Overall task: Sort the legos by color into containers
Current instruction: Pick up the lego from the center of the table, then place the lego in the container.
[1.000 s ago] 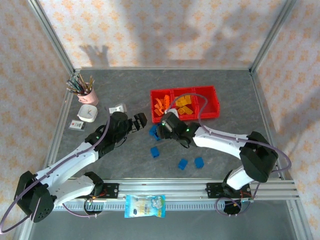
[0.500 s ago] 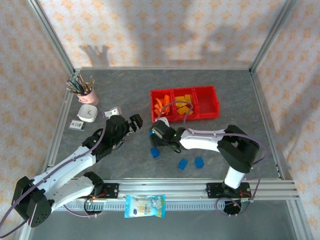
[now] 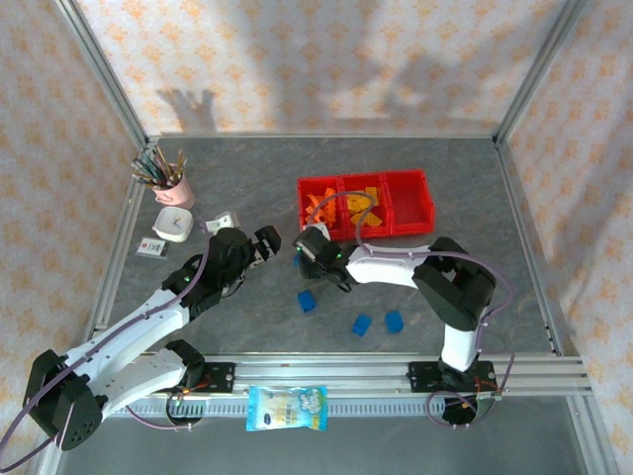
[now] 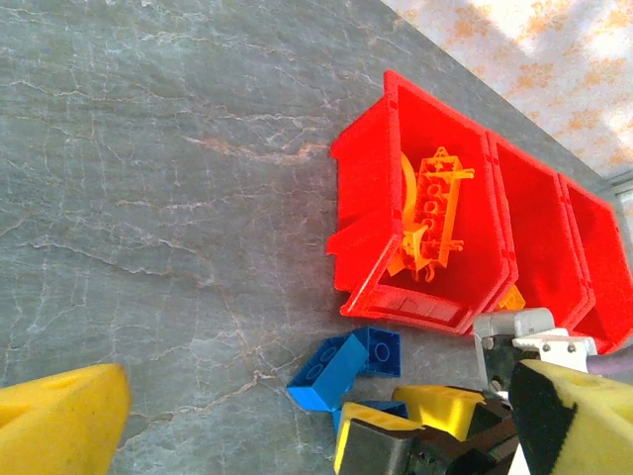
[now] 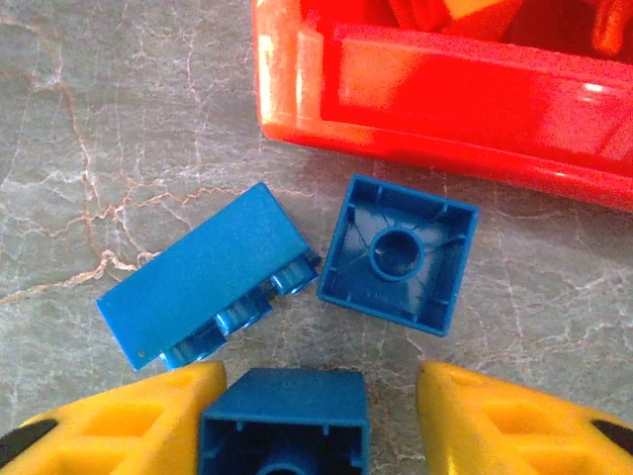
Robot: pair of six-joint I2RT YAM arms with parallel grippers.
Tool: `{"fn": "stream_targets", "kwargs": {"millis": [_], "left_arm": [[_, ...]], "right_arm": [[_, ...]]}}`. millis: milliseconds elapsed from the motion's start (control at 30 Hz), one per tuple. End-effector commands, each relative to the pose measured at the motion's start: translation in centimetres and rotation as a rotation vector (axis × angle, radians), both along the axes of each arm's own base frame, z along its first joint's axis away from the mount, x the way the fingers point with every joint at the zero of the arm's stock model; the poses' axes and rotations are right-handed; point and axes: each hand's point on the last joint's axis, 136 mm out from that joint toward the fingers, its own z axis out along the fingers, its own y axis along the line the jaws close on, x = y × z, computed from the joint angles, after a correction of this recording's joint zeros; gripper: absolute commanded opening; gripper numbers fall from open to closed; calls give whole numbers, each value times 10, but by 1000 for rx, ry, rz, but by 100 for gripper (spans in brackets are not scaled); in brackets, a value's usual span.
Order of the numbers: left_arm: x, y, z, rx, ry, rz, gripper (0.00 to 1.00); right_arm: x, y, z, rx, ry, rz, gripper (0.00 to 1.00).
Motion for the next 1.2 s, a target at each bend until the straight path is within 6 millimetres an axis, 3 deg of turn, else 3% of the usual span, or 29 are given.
{"fn": "stream_targets", "kwargs": {"millis": [0, 200, 400, 700, 867, 1000, 1167], "left_arm": [[0, 9, -3, 18, 5, 36, 99], [1, 7, -3, 13, 10, 27, 99], [2, 3, 0, 5, 9, 9, 99], [7, -13, 10, -29, -8, -53, 99], [13, -30, 15, -56, -13, -111, 99], [19, -45, 21, -65, -24, -151, 99], [26, -69, 29, -66, -45, -202, 99]], "right_arm": [[3, 1, 4, 0, -7, 0, 46], [-2, -3, 9, 22, 3, -8, 33], [-10, -15, 26, 58, 4, -36, 30], [-3, -75, 73, 136, -45, -199, 30], [24, -126, 98, 174, -81, -345, 30], [57, -172, 121, 192, -139, -470, 31], [98, -217, 132, 182, -189, -584, 31]]}}
